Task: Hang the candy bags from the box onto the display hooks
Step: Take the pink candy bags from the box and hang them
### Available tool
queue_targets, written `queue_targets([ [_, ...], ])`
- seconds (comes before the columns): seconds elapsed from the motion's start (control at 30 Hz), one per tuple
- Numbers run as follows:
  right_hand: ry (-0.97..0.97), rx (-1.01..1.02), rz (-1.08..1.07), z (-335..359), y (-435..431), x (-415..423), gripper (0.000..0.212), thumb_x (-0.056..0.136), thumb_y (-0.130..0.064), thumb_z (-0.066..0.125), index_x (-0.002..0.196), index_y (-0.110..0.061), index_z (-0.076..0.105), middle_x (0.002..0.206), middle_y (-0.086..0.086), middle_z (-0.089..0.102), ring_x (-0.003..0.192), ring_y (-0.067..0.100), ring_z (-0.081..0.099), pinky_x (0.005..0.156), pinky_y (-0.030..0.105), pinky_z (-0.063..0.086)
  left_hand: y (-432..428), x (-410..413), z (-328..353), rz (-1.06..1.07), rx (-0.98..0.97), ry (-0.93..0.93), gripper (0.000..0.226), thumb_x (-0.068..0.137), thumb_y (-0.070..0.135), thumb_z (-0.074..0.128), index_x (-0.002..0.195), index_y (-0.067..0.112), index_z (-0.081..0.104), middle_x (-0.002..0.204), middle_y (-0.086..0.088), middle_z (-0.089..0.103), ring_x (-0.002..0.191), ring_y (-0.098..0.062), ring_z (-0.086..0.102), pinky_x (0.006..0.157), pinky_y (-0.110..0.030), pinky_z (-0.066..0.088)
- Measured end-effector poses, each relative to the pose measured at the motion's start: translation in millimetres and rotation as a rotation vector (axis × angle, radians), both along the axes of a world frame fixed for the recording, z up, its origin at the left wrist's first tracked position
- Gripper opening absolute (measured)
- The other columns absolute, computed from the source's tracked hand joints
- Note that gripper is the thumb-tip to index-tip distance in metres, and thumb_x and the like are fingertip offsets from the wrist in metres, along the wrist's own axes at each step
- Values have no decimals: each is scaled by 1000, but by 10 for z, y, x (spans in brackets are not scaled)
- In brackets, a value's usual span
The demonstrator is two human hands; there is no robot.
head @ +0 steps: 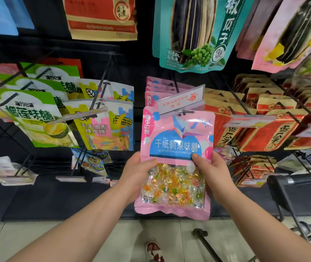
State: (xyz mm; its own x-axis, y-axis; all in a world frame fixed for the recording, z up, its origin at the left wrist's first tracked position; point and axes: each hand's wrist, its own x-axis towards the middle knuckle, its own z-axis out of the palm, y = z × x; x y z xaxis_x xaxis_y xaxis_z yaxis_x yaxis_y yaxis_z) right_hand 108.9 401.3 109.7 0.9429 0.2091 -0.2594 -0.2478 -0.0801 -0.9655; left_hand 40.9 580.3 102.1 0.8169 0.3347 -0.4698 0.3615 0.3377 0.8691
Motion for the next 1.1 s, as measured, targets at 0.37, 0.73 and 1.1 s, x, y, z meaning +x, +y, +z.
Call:
queue_targets([
  [0.37, 81, -192, -72, -68, 292, 589, 30, 86, -25, 68, 110, -8, 60, 101, 10, 71, 84, 24, 70, 74, 36, 58, 173, 559, -65, -53, 355, 78, 25, 90, 22, 63, 113, 13, 55, 110, -9, 66, 97, -26, 66, 83, -43, 56],
  [0.73, -69, -598, -31, -156, 444, 979, 35, 85, -37, 67, 100, -11, 50, 93, 5, 55, 86, 23, 55, 85, 41, 49, 220, 961, -171, -66, 645, 189, 26, 91, 24, 60, 110, 10, 49, 103, -7, 58, 105, -30, 59, 75, -30, 41],
  [1.1, -574, -1374, 338, 140, 142, 242, 73, 90, -46, 52, 148, -21, 16, 156, 7, 17, 145, 34, 12, 114, 52, 20, 128, 303, 130, -616, 1528, 221, 81, 92, 54, 48, 154, 21, 9, 161, -11, 11, 147, -36, 13, 117, -48, 18],
])
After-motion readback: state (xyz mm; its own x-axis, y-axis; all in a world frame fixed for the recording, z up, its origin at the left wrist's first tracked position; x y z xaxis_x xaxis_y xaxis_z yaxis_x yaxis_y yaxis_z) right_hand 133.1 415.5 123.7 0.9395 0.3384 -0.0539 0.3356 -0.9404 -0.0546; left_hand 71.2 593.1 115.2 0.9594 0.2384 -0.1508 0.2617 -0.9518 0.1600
